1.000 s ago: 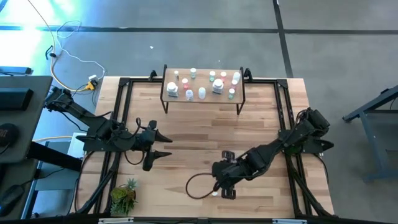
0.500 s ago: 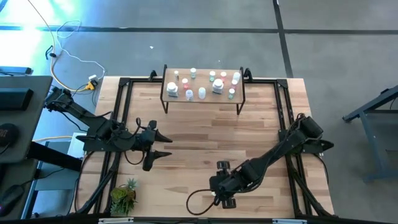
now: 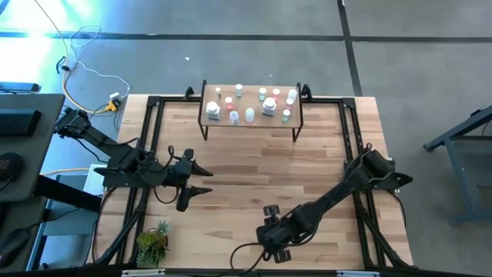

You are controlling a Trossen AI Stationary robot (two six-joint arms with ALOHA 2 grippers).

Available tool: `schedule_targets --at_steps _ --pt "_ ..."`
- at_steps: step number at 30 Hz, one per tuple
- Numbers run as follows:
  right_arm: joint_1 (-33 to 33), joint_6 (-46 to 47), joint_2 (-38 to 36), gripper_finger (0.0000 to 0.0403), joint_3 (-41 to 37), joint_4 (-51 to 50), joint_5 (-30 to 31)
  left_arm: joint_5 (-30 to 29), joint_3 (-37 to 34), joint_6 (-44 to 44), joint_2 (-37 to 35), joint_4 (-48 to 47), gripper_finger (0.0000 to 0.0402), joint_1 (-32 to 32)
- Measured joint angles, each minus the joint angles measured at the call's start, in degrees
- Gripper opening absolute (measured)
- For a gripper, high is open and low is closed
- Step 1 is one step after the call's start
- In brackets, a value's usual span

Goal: Pick and place medicine bottles onto shelf by color
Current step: Put the yellow pill on the shelf

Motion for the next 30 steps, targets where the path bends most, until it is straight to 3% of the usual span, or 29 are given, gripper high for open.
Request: schedule_targets --at_steps 18,30 --pt "0.0 0.47 4.15 0.0169 0.02 2.55 -0.72 0.01 0.04 0.01 0.0 0.0 0.0232 0.0" --pt "-0.09 3.54 4.23 0.0092 0.02 2.81 -0.76 -0.02 0.04 0.01 0.0 -0.04 0.0232 0.0"
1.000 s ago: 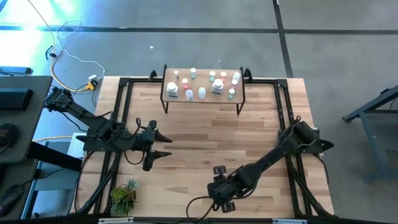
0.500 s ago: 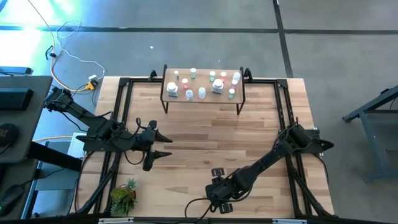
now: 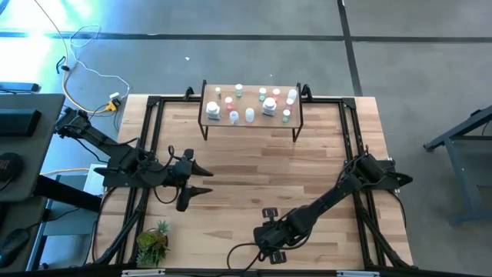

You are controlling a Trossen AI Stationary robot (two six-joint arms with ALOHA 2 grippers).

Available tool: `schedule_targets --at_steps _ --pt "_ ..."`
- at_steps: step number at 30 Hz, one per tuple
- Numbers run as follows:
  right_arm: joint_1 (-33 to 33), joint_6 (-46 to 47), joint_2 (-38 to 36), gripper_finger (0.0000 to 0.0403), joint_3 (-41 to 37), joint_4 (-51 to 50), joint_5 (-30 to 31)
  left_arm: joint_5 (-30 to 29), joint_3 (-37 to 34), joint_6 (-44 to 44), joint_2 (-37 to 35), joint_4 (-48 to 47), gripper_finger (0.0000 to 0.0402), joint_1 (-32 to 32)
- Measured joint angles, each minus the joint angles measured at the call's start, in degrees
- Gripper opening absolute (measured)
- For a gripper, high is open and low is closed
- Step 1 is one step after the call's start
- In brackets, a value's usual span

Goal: Pick and place medicine bottles onto shelf by color
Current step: Put the yellow pill on the shelf

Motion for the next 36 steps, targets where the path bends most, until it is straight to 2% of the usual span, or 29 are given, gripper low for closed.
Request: schedule_targets --at_steps 7,15,22,29,36 --pt "-1.11 3.13 -0.37 0.0101 0.0 -0.21 -1.51 0.03 0.0 -0.01 -0.41 -0.01 0.0232 0.67" --pt "-4.32 3.99 -4.24 0.0098 0.0 -0.72 -2.15 -0.01 0.04 0.01 -4.95 -0.09 0.0232 4.3" --pt "-9.21 4.96 -8.6 0.0098 0.0 -1.89 -2.55 -0.02 0.04 0.07 -8.75 -3.23 0.0232 7.91" --pt "-15.16 4.49 -13.04 0.0097 0.0 -2.26 -2.7 0.02 0.04 3.89 -9.51 -4.98 0.0232 12.08" --pt "-22.39 -0.78 -17.36 0.0097 0.0 -2.72 -2.63 -0.01 0.04 7.17 -9.42 -6.89 0.0232 18.49"
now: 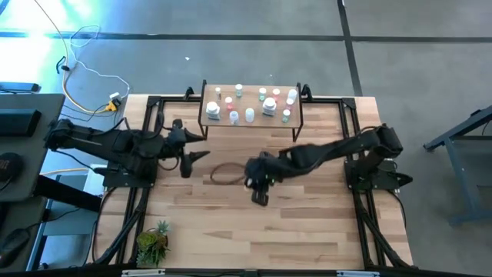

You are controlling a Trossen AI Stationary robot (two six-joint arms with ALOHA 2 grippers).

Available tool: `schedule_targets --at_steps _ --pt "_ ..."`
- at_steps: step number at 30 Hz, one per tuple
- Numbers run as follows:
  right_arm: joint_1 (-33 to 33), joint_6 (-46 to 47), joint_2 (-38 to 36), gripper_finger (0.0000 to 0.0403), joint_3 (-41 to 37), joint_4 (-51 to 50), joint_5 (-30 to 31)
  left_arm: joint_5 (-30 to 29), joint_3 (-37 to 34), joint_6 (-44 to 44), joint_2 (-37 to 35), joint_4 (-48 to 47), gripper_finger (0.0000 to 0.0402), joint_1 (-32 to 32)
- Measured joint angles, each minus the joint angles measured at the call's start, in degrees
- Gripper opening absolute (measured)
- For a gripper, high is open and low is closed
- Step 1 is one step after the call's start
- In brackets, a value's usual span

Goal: Pick and place medicine bottles onto shelf by color
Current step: Put the yellow pill on the shelf

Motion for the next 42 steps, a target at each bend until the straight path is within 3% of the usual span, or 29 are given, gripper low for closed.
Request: schedule_targets --at_steps 10,15,21,27,42 --pt "-11.83 -10.19 -4.89 0.0097 0.08 -0.07 0.02 0.21 0.0 4.89 0.0 -0.42 0.0232 9.95" --pt "-17.5 -16.6 -5.24 0.0097 4.13 -1.72 0.04 0.44 0.0 5.93 0.0 -0.4 0.0232 14.17" --pt "-23.5 -24.29 -5.26 0.0097 10.76 -2.66 0.02 9.13 -0.02 5.91 0.02 -0.38 0.0232 20.03" --pt "-29.79 -28.93 -5.29 0.0097 14.3 -3.83 -0.36 9.85 -0.02 6.39 0.02 -0.38 0.0232 24.78" --pt "-40.1 -37.48 -5.13 0.0097 19.13 -2.15 -2.21 9.63 -0.07 4.88 0.02 -0.32 0.0232 29.95"
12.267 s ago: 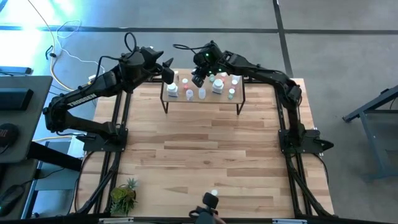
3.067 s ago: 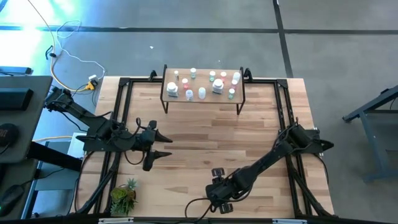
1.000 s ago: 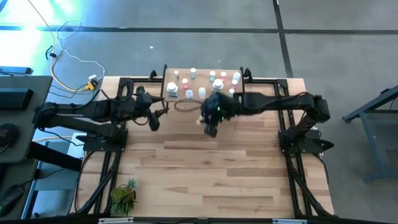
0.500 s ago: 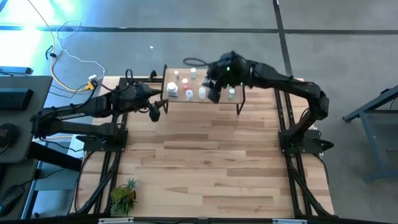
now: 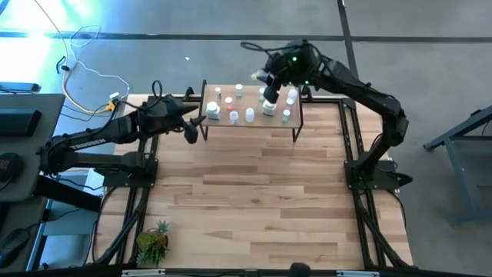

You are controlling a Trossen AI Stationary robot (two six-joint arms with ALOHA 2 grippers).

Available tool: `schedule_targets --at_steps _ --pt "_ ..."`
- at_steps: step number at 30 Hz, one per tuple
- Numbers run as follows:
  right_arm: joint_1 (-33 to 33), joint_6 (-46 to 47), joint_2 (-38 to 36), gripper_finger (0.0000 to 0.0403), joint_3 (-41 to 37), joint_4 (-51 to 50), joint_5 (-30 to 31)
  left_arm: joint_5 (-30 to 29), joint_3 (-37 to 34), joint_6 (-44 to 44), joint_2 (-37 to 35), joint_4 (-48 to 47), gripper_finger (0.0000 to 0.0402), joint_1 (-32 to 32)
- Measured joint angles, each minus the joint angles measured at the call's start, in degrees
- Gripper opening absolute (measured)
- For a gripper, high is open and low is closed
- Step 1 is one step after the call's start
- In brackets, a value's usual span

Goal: Pick and place medicine bottles onto shelf by color
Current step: Put the yellow pill on the shelf

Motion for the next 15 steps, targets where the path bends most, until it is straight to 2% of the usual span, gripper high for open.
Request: schedule_targets --at_steps 9,15 --pt "-2.52 0.44 0.07 0.0097 2.28 2.17 -0.71 0.04 0.0 -1.37 0.0 0.01 0.0232 0.27" --pt "-1.54 5.39 1.13 0.0097 2.45 1.29 -5.68 -0.08 0.0 -1.54 0.0 0.01 0.0232 0.27"
